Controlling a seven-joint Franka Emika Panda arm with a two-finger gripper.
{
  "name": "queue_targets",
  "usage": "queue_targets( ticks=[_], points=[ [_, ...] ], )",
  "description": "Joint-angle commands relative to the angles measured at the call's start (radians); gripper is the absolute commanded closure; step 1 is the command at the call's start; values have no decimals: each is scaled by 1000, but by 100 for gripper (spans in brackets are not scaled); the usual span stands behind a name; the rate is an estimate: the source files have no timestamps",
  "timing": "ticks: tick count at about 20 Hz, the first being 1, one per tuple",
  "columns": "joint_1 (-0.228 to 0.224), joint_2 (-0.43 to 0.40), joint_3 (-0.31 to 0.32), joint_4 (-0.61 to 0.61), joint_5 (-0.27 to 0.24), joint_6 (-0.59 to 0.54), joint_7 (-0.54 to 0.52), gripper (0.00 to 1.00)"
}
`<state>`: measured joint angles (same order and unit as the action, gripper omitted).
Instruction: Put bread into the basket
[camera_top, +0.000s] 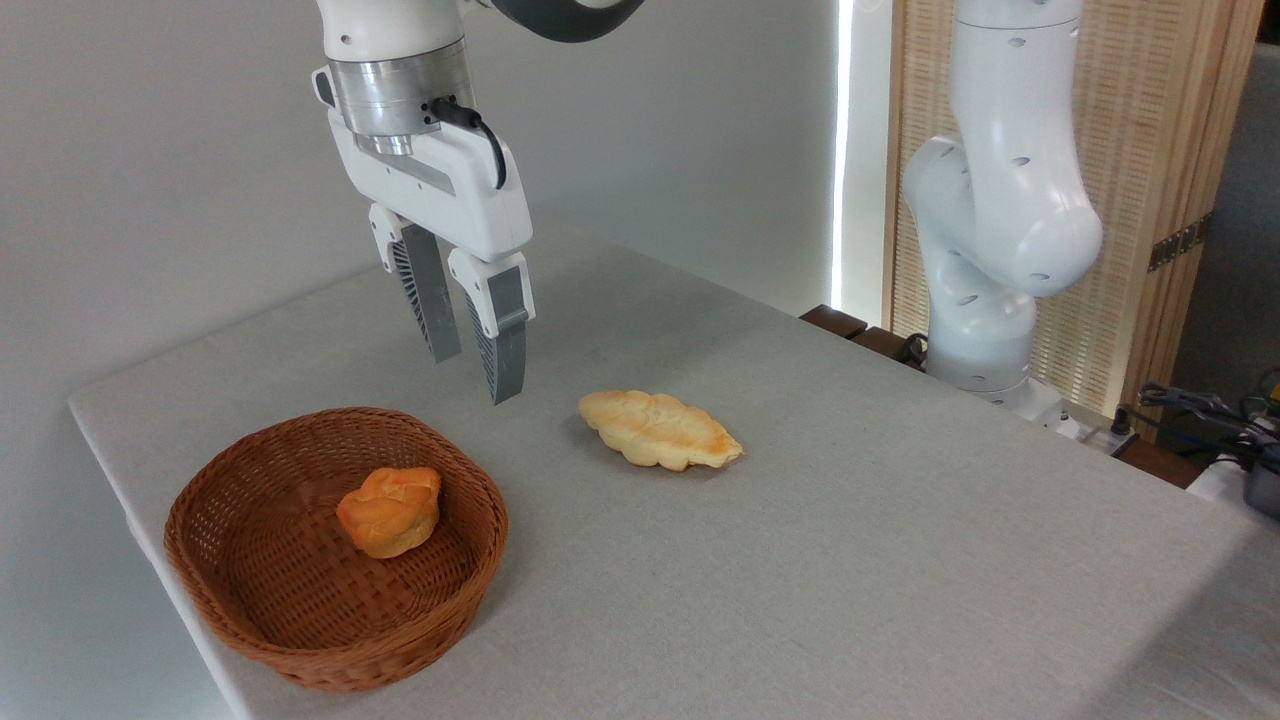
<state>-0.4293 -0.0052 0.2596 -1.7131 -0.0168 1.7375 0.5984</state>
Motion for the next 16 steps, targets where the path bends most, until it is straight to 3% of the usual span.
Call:
queue_targets(
  ticks=[1, 11, 16],
  points=[
    [-8, 2, 10, 13, 12, -24, -2, 0],
    [-12, 7, 6, 3, 11, 7, 0, 0],
    [-39, -99, -2, -166, 12, 59, 3, 0]
  ],
)
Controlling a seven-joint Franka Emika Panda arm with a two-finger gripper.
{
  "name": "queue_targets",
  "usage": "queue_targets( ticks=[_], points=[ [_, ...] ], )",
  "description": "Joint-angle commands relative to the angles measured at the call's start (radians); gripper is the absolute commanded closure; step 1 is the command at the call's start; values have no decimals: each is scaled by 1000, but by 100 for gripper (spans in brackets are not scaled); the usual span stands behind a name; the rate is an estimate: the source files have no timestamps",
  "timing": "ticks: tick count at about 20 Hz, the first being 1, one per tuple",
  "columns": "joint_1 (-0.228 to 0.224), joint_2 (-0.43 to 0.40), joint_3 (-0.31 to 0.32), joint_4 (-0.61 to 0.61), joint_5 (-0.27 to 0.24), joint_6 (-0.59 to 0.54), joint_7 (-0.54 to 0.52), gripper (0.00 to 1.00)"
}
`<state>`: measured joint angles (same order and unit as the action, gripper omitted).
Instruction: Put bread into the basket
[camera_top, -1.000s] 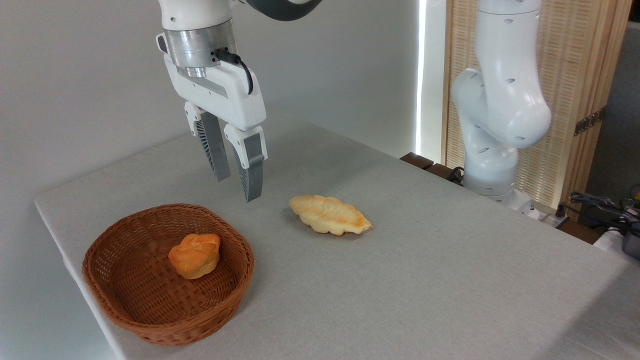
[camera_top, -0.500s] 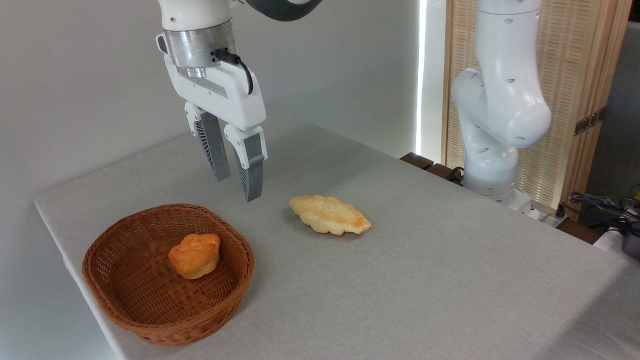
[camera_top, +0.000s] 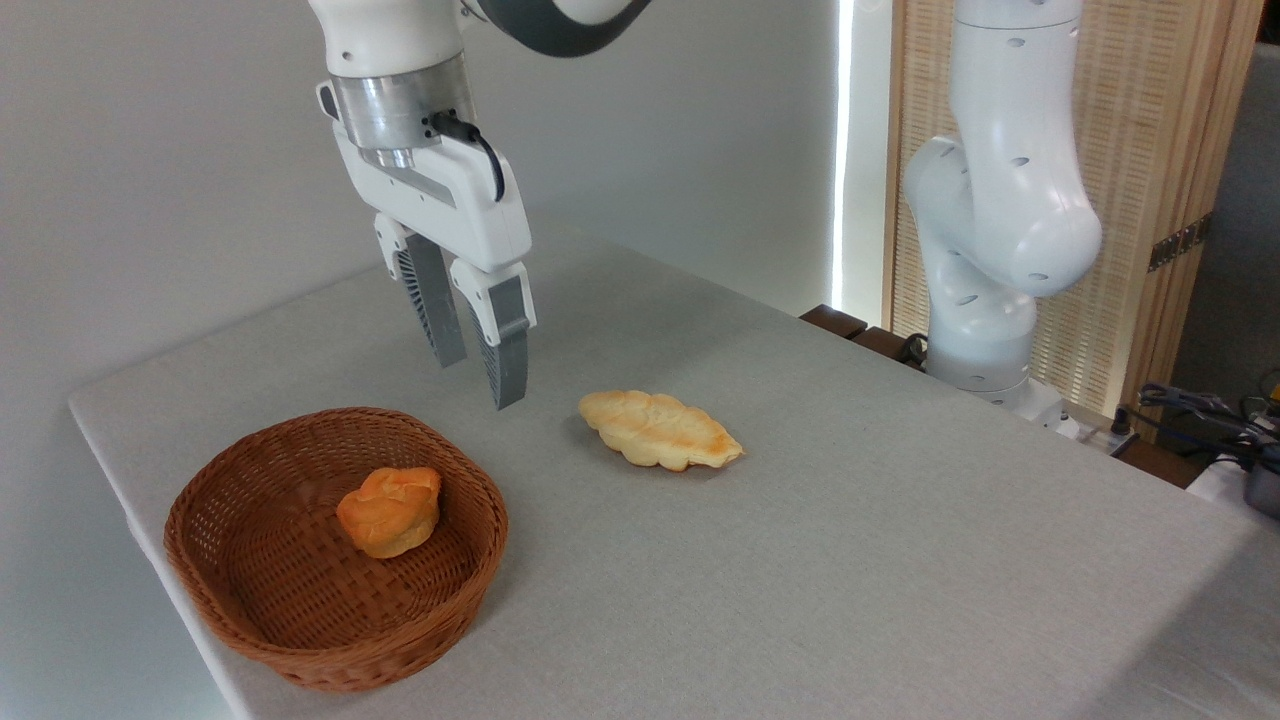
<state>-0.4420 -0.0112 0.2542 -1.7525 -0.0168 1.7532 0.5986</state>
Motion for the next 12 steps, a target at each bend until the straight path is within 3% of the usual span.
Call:
queue_targets(
  ticks=[1, 7, 12],
  points=[
    [-27, -102, 4, -152, 12, 43, 6, 0],
    [-40, -145, 4, -327, 12, 45, 21, 0],
    [-43, -145, 4, -390, 12, 49, 160, 0]
  ],
)
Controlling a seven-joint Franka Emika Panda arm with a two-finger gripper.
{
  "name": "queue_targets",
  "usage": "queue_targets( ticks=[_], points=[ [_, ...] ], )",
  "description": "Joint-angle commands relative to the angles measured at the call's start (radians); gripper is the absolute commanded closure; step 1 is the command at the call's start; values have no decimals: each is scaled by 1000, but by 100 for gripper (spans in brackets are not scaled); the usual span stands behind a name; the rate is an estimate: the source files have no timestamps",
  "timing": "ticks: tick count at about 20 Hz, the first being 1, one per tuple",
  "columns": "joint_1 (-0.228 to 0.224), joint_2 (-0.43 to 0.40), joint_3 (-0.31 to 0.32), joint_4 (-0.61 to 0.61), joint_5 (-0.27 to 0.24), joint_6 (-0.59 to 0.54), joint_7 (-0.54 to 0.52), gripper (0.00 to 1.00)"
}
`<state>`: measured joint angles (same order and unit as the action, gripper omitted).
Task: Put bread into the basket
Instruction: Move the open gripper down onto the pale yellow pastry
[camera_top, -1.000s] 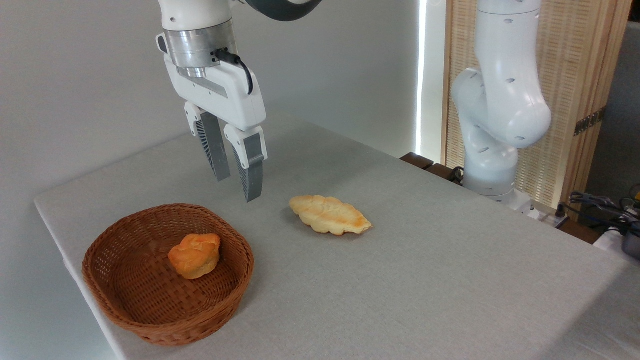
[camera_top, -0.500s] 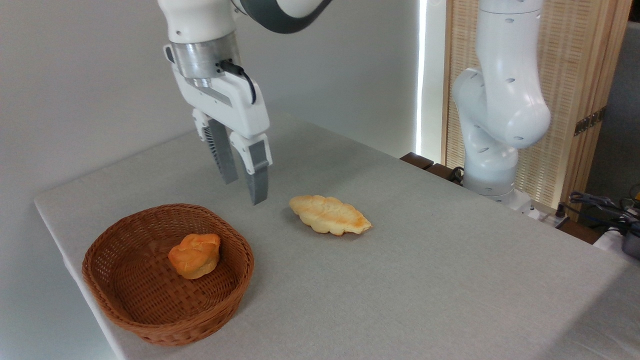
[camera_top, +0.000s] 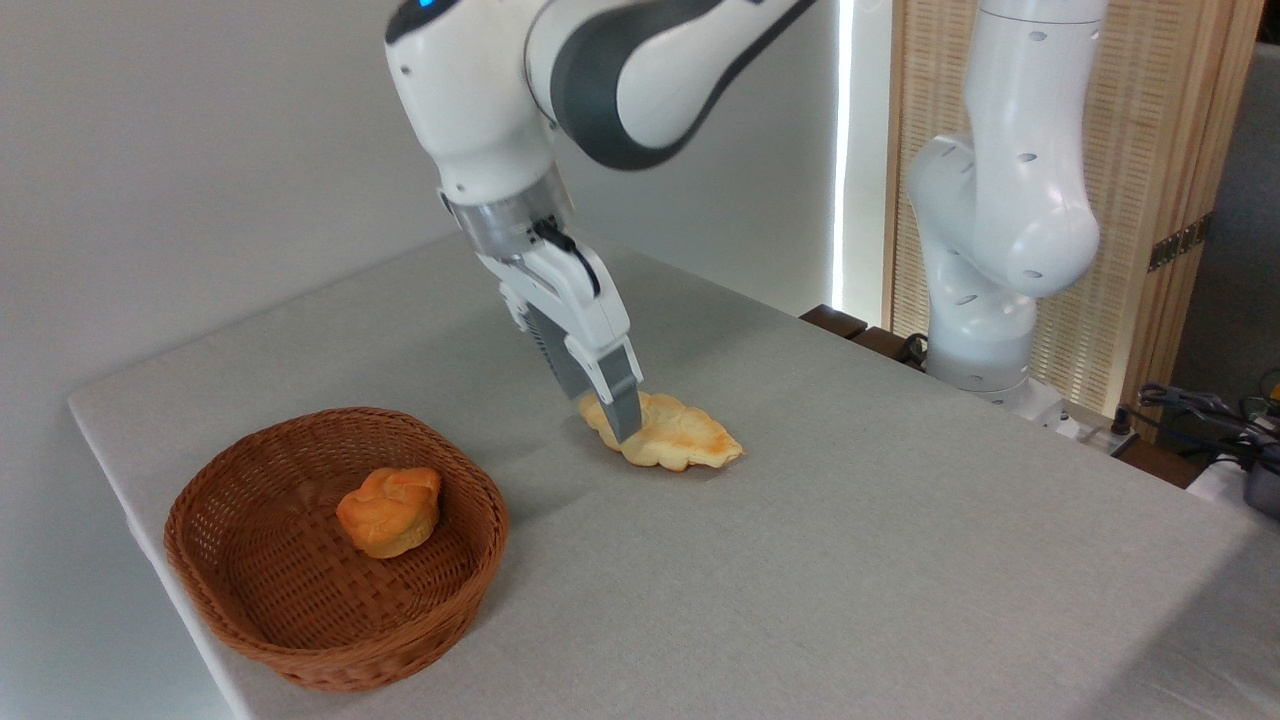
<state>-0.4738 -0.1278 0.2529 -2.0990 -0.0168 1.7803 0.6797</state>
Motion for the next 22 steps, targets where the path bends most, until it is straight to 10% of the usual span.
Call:
queue_targets(
  ticks=[1, 10, 22],
  points=[
    [-17, -26, 5, -44, 12, 22, 130, 0],
    [-37, -18, 5, -58, 12, 7, 535, 0],
    [-83, -16, -1, -105, 14, -19, 719, 0]
  ],
)
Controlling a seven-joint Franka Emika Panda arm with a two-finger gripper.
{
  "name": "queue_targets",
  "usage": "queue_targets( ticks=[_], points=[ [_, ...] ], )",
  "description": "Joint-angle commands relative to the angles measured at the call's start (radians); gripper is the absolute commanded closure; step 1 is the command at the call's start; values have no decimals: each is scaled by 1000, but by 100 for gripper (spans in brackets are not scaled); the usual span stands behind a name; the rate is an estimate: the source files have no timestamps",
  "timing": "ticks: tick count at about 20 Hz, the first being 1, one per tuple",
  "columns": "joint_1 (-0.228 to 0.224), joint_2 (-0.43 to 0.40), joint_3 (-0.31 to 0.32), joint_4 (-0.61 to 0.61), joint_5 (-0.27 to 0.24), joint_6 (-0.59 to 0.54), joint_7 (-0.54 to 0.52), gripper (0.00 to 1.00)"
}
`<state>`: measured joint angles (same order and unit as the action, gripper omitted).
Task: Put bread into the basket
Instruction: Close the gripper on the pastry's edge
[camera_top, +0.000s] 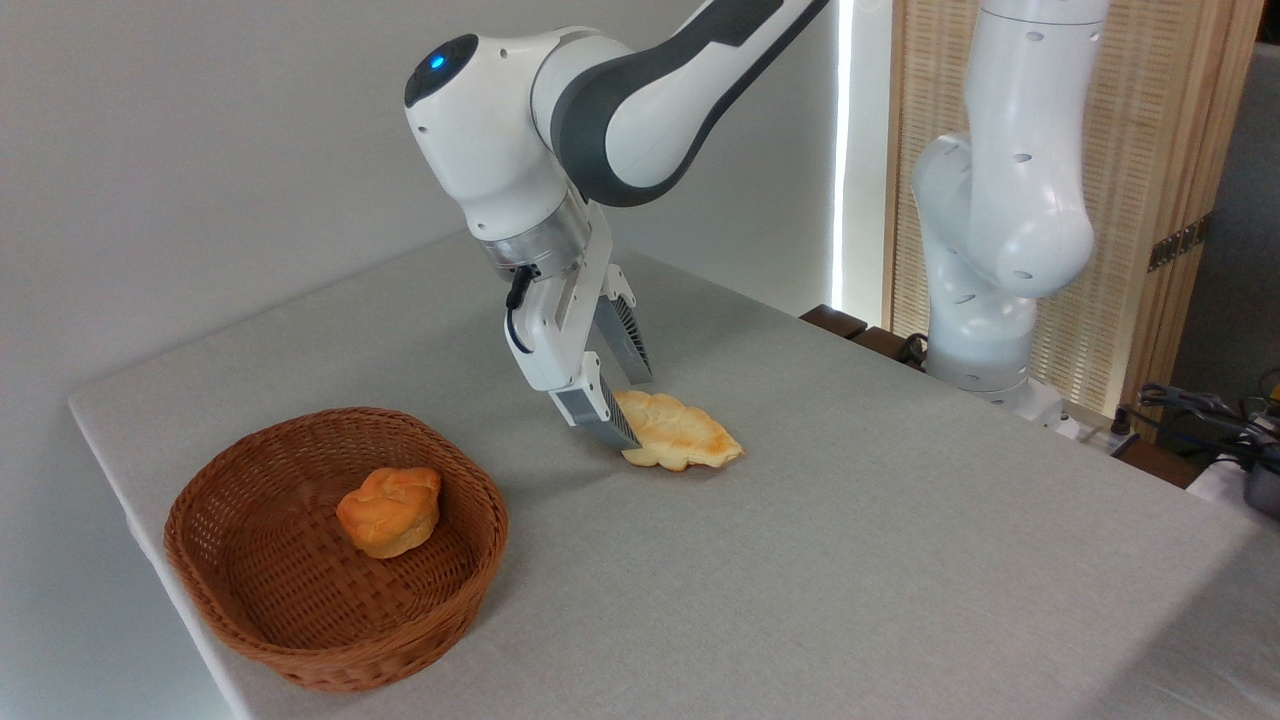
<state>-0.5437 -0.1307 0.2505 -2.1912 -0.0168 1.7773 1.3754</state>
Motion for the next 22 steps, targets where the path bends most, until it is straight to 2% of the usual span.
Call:
queue_targets(
  ticks=[1, 4, 9, 20, 22],
  points=[
    [-15, -9, -2, -12, 14, -12, 24, 0],
    [-16, 8, -8, -12, 18, -4, 24, 0],
    [-32, 34, -16, -10, 64, 16, 24, 0],
    [-32, 59, -16, -4, 77, 54, 24, 1],
    [-33, 59, -17, -2, 77, 54, 24, 14]
  ],
)
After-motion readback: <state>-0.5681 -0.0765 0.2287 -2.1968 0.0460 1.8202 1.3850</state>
